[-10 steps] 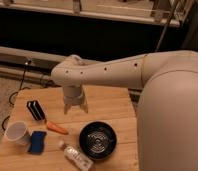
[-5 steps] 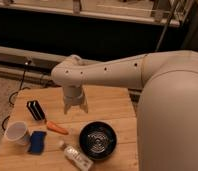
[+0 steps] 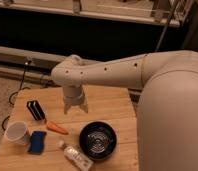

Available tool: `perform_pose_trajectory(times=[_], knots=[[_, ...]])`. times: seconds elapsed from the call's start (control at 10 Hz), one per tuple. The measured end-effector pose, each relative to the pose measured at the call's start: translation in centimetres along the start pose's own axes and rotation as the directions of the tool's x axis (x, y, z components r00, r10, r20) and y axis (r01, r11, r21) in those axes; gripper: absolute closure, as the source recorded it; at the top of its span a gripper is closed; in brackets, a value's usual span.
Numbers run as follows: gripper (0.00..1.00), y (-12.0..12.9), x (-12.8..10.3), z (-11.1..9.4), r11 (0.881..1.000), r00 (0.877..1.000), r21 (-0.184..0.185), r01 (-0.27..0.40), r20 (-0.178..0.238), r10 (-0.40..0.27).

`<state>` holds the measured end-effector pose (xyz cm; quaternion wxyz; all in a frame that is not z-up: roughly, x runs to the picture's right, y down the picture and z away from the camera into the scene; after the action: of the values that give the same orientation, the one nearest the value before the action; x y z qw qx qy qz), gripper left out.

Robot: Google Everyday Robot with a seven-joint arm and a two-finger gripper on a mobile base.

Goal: Drag the ceramic bowl in a circle

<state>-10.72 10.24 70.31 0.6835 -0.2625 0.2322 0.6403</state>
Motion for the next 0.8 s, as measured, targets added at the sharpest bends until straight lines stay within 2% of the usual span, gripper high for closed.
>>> perform_pose_trajectory(times=[0.6, 0.8], knots=[[0.35, 0.0, 0.1, 0.3, 1.000, 1.000, -0.001, -0.002, -0.007, 0.002], [0.35, -0.2, 1.1, 3.6, 0.999, 0.997, -0.008, -0.031, -0.075, 0.030]])
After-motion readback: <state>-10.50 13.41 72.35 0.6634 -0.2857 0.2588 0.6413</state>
